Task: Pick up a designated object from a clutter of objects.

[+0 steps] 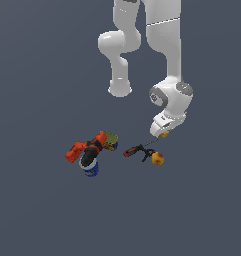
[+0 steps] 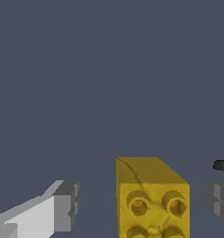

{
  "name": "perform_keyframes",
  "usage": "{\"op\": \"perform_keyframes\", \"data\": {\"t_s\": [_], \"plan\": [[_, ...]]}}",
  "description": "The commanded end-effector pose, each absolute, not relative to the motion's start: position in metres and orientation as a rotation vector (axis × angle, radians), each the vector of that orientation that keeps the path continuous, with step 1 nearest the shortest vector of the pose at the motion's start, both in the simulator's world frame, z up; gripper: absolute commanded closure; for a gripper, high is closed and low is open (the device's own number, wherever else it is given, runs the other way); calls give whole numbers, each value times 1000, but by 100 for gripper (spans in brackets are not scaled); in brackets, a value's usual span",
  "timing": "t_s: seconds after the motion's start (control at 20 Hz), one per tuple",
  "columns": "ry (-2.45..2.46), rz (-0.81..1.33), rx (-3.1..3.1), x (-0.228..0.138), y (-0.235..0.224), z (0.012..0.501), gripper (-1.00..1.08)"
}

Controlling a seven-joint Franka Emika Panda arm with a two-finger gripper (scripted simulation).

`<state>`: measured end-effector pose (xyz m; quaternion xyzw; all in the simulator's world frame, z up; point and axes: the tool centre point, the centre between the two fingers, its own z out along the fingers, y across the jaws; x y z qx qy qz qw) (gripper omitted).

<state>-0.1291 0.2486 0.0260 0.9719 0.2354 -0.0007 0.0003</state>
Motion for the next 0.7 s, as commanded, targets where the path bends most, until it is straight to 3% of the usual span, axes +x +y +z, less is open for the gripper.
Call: {"op": "perform_keyframes", "data": {"t_s": [0.0, 0.65], "plan": [[740, 0, 3053, -129, 249, 25, 108], [740, -1, 3052, -129, 248, 27, 108]]}}
